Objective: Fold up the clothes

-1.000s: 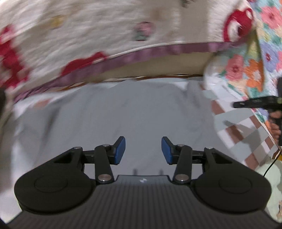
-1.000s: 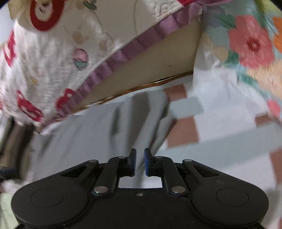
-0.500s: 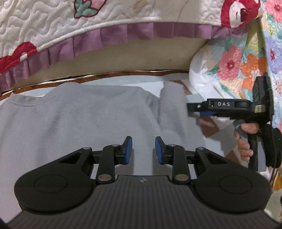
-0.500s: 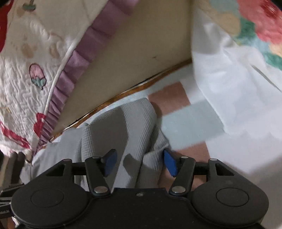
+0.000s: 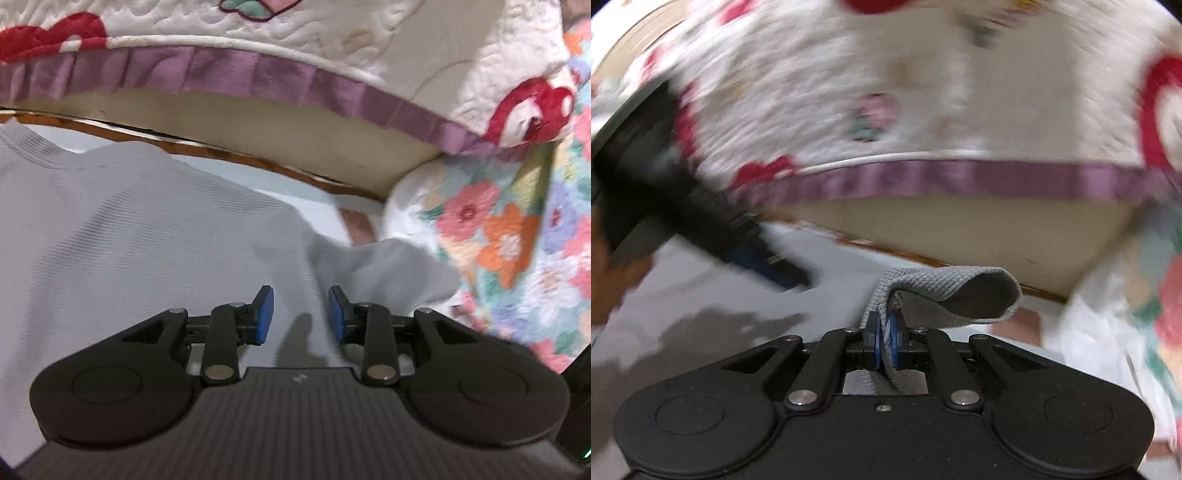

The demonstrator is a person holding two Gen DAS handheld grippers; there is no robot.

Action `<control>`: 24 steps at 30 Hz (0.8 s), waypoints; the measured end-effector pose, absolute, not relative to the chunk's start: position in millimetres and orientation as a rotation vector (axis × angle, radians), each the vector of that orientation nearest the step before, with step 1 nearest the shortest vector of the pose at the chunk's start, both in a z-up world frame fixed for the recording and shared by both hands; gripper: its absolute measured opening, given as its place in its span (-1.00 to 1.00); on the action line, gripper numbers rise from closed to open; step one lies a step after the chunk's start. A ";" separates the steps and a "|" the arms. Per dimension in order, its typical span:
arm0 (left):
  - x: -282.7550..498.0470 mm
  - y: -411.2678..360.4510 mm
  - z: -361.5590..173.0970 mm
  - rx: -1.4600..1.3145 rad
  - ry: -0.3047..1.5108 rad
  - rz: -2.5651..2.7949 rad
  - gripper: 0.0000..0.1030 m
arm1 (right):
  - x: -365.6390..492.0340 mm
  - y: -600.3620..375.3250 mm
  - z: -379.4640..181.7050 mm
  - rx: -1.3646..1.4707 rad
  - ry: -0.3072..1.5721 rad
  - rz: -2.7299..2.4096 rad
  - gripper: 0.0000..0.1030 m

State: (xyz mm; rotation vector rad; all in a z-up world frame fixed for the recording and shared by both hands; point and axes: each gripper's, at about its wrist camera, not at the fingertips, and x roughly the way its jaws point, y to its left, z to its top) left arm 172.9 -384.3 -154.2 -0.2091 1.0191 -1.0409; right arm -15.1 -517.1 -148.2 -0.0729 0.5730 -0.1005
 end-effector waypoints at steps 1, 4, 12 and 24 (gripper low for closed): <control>169.9 -381.2 -152.4 -0.219 1.013 -1.065 -0.29 | -13.5 -507.7 -150.8 -0.093 0.583 -0.073 -0.85; 161.3 -369.6 -152.6 -0.216 1.005 -1.131 -0.08 | -8.5 -483.9 -161.4 -0.109 0.625 0.030 -0.86; 153.3 -346.9 -170.2 -0.039 1.009 -1.109 0.12 | -3.9 -477.5 -163.0 0.043 0.778 0.308 -0.38; 105.8 -394.8 -160.4 0.232 0.771 -1.172 0.06 | -31.5 -544.6 -159.3 0.144 0.769 -0.158 0.25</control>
